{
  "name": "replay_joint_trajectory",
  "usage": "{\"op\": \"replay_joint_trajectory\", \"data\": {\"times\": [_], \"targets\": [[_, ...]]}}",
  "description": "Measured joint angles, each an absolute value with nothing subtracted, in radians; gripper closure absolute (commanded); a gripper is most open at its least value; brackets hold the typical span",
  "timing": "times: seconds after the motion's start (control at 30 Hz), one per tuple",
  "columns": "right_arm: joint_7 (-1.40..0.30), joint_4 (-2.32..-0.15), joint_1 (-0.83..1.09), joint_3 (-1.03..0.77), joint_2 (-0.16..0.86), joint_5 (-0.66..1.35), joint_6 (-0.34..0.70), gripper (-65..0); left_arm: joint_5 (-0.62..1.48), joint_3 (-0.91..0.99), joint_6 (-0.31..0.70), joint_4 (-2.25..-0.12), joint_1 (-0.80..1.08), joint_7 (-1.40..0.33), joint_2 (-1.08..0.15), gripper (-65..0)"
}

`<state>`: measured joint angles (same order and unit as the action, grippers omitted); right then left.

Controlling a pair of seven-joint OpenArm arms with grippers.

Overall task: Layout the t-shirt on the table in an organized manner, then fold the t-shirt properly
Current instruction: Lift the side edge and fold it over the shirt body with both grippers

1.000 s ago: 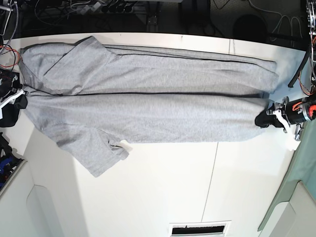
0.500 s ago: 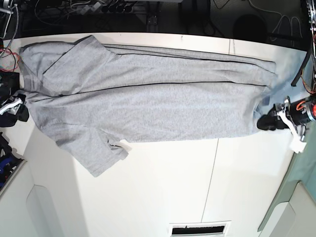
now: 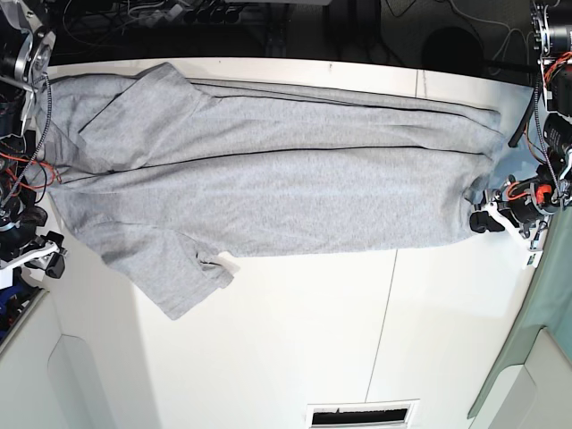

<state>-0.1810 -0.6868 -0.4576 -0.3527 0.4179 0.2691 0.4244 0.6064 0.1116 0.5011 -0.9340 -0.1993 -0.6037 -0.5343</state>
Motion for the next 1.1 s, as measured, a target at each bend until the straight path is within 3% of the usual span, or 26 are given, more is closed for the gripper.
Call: {"op": "replay_joint_trajectory", "data": {"times": [0.1, 0.17, 0.37, 0.5, 0.57, 0.73, 0.93, 1.1], "targets": [[-0.143, -0.553, -0.483, -0.338, 0.419, 0.255, 0.421, -31.2, 0.606, 0.112, 0.502, -0.888, -0.196, -0.559, -0.524, -26.1], [-0.139, -0.500, -0.488, -0.327, 0.416, 0.253, 0.472, -31.2, 0.610, 0.113, 0.502, -0.874, -0.199, -0.552, -0.524, -26.1], [-0.116, -0.492, -0.502, -0.274, 0.354, 0.258, 0.537, -31.2, 0.609, 0.115, 0.509, -0.871, -0.205, -0.541, -0.488, -25.2], [-0.111, -0.500, -0.502, -0.231, 0.323, 0.265, 0.562, -30.7, 0.582, 0.115, 0.509, -0.871, -0.208, -0.540, -0.475, -11.7], [-0.107, -0.500, -0.503, -0.211, 0.310, 0.265, 0.562, -25.6, 0.570, 0.115, 0.509, -0.871, -0.208, -0.541, -0.476, -0.6], [-0.122, -0.511, -0.502, -0.199, 0.287, 0.264, 0.565, 0.0, 0.558, 0.115, 0.550, -0.873, -0.208, -0.551, -0.482, 0.0], [-0.207, -0.614, -0.490, -0.198, 0.300, 0.249, 0.565, 0.0, 0.701, 0.112, 0.585, -0.958, -0.194, -0.693, -0.533, 0.0], [-0.350, -0.809, -0.424, -0.213, 0.327, 0.352, 0.562, 0.0, 0.785, 0.112, 0.615, -1.077, -0.171, -0.752, -0.588, 0.0]]}}
